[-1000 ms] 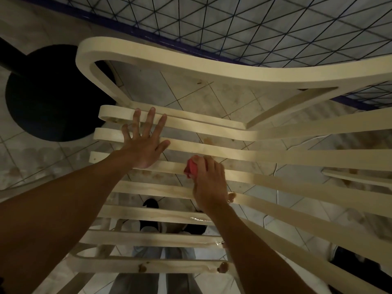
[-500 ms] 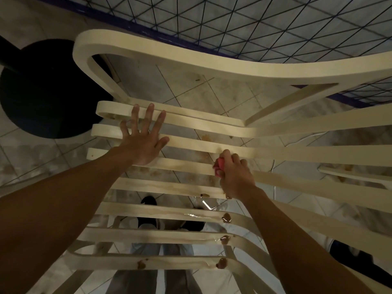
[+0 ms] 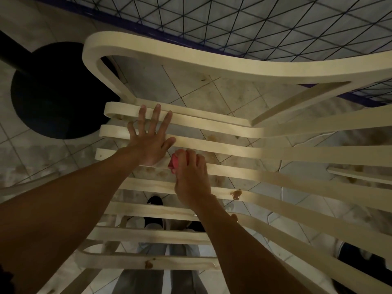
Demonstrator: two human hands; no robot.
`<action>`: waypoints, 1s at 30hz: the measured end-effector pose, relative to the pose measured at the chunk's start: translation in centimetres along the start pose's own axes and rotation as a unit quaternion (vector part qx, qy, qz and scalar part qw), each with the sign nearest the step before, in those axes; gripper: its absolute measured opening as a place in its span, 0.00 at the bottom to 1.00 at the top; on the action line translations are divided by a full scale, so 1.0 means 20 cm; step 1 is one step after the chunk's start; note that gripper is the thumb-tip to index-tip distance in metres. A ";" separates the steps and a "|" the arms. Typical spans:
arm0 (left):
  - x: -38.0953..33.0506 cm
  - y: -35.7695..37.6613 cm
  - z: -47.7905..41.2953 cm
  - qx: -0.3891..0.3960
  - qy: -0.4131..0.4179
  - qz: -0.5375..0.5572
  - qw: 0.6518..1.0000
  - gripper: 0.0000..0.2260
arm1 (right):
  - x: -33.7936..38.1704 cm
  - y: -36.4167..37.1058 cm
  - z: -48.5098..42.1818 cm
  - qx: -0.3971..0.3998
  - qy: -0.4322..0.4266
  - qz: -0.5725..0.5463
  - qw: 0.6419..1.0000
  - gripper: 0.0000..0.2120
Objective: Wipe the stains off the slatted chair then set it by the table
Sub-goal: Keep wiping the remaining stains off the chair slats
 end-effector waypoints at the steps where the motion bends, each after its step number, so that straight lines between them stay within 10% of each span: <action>1: 0.00 0.00 0.00 -0.002 0.000 -0.001 1.000 0.32 | 0.00 0.00 0.00 -0.002 -0.006 0.001 1.000 0.31; 12: 0.02 0.00 -0.01 -0.011 0.002 -0.011 1.000 0.32 | -0.49 -0.17 0.17 0.017 0.036 0.026 0.999 0.25; 21: -0.08 -0.01 0.06 -0.097 0.017 0.085 0.991 0.26 | -0.39 -0.44 0.23 0.001 0.097 -0.374 0.922 0.17; 30: -0.33 -0.03 0.33 -0.050 0.088 0.568 0.817 0.04 | -0.24 -0.53 0.30 -0.084 0.109 -0.530 0.837 0.13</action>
Point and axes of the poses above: each hand's wrist, its own z-axis away from the middle knuckle, its own y-axis out of the palm, x = y × z, the point moved 1 cm from there along -z, towards the middle knuckle, and after that the axes turned 9 degrees about x, right-handed, at the moved point
